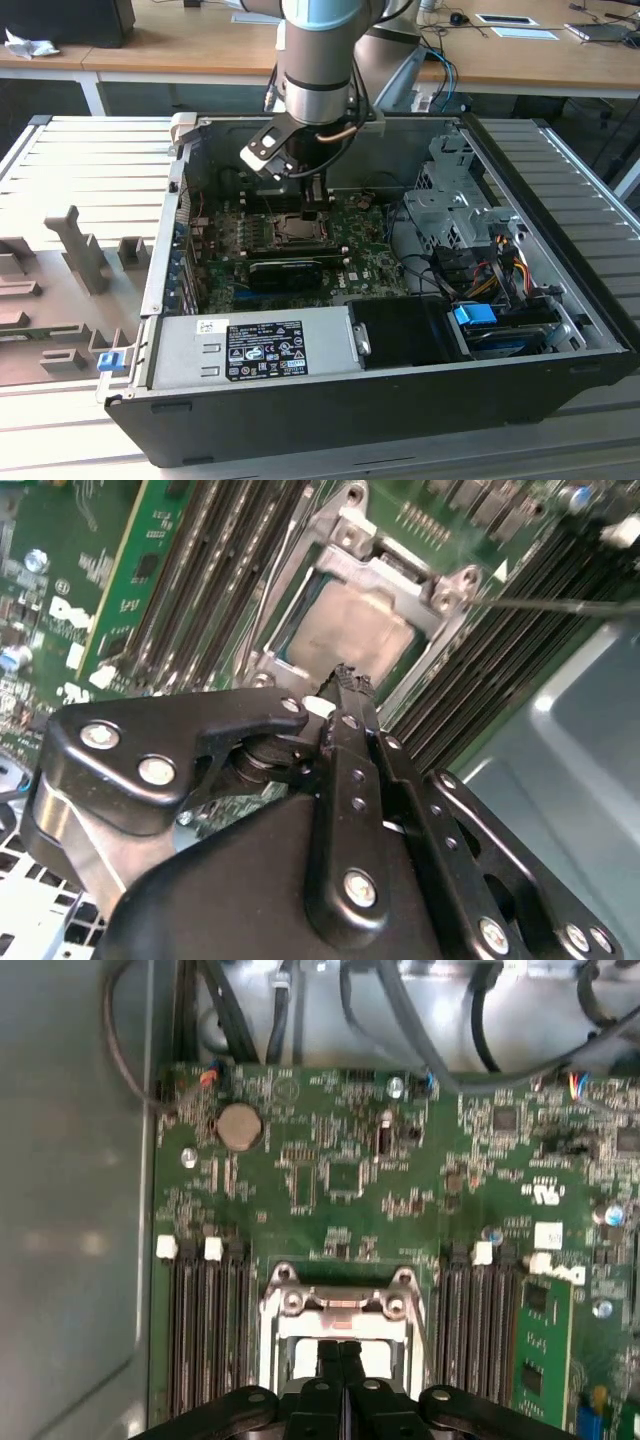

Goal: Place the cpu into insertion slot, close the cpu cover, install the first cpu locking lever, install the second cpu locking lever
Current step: 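Close the cpu cover, then install the first cpu locking lever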

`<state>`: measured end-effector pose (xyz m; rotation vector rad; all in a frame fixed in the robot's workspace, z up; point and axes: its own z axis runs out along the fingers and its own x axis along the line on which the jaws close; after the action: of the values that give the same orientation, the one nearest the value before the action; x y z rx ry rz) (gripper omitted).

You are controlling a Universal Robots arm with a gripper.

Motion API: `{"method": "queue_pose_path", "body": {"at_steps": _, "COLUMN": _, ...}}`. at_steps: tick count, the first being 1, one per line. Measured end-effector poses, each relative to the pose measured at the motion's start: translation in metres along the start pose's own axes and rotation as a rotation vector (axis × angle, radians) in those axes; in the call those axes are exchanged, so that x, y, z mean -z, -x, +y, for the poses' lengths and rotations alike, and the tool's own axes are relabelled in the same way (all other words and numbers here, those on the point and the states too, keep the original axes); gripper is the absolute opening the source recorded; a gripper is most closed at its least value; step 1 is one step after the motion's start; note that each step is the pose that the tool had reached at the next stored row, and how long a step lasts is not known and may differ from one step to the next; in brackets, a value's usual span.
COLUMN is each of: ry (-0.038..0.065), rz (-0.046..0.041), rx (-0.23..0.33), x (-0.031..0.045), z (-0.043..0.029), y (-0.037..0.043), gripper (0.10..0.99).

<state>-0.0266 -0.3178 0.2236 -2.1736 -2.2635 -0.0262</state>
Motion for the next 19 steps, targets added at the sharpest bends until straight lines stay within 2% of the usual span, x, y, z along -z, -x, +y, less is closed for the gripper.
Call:
{"method": "queue_pose_path", "body": {"at_steps": 4, "ry": 0.0, "rz": 0.0001, "rx": 0.0, "x": 0.0001, "z": -0.0083, "y": -0.0003, "gripper": 0.106}}
{"method": "queue_pose_path", "body": {"at_steps": 7, "ry": 0.0, "rz": 0.0001, "rx": 0.0, "x": 0.0001, "z": -0.0116, "y": -0.0005, "gripper": 0.106}}
{"method": "queue_pose_path", "body": {"at_steps": 19, "ry": 0.0, "rz": 0.0, "rx": 0.0, "x": 0.0018, "z": -0.0122, "y": -0.0005, "gripper": 0.106}}
